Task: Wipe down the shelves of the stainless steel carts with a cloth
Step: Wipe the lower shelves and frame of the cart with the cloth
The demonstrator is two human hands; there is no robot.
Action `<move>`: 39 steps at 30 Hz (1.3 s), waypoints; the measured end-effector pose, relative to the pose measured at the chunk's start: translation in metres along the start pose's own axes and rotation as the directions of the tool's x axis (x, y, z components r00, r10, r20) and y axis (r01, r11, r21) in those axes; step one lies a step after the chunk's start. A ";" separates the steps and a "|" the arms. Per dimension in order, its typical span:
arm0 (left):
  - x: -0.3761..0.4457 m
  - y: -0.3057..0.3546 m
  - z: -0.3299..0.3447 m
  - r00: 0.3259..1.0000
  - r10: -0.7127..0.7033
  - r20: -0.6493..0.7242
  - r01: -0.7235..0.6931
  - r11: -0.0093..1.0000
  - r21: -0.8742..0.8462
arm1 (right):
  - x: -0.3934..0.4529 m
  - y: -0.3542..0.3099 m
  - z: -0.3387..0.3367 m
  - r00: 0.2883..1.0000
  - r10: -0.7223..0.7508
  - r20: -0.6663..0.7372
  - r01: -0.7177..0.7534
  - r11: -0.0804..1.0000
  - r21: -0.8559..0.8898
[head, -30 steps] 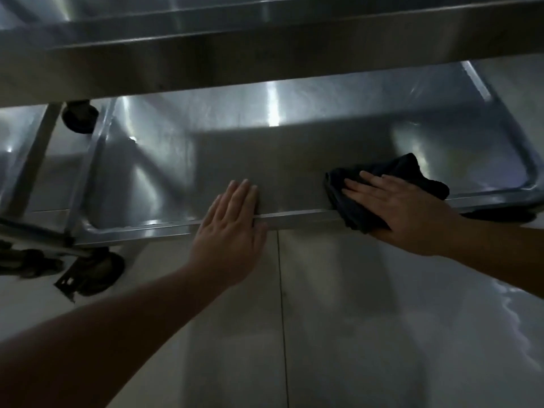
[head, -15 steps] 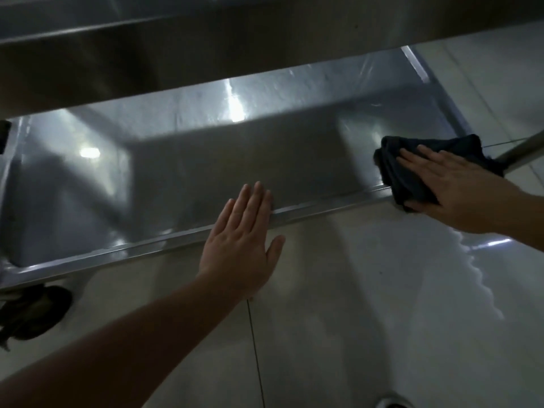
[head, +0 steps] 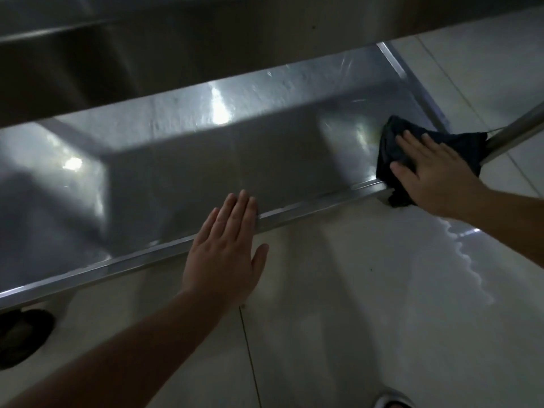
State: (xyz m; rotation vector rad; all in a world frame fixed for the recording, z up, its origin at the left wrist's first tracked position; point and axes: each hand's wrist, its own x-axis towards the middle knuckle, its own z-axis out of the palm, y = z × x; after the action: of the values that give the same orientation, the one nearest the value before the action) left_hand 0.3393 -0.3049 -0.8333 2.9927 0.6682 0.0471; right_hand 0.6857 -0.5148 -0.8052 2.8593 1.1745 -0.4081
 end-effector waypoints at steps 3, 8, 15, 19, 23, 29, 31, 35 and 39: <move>-0.001 -0.004 -0.002 1.000 0.022 0.019 -0.023 0.999 0.045 | 0.054 0.006 -0.018 0.981 0.196 -0.011 -0.194 0.978 0.070; 0.001 -0.002 -0.005 0.999 0.009 0.052 -0.011 0.999 0.042 | 0.102 -0.009 -0.036 0.974 0.224 -0.040 -0.220 0.972 0.076; 0.003 0.001 -0.007 0.994 -0.007 0.105 0.003 0.999 0.042 | 0.021 -0.003 -0.006 0.964 -0.264 0.019 0.264 0.959 -0.100; 0.002 -0.004 -0.010 0.996 0.032 0.082 -0.035 0.999 0.034 | 0.047 0.007 -0.016 0.986 -0.144 -0.081 0.144 0.990 -0.015; 0.003 -0.009 -0.008 0.993 0.050 0.103 -0.056 0.996 0.062 | 0.106 -0.009 -0.030 0.961 0.108 -0.255 -0.108 0.994 0.013; 0.004 -0.006 -0.009 0.993 0.022 0.116 -0.029 0.998 0.055 | 0.131 -0.104 -0.039 0.977 -0.087 -0.195 0.103 0.992 0.074; 0.004 -0.007 -0.009 0.992 0.021 0.122 -0.026 0.999 0.044 | 0.106 -0.130 -0.030 0.950 -0.272 -0.150 0.284 0.957 0.064; 0.001 -0.007 -0.008 0.994 0.034 0.104 -0.039 0.998 0.049 | 0.045 -0.115 -0.014 0.765 -0.643 -0.037 0.644 0.765 0.027; 0.000 -0.007 -0.008 0.996 0.049 0.080 -0.052 0.998 0.038 | 0.067 -0.053 -0.028 0.852 -0.516 -0.089 0.520 0.854 0.016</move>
State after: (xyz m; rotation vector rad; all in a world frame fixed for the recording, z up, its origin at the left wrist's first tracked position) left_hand 0.3360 -0.2981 -0.8259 3.0307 0.5926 -0.0830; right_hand 0.7013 -0.4275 -0.7904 2.5645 1.9803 -0.3231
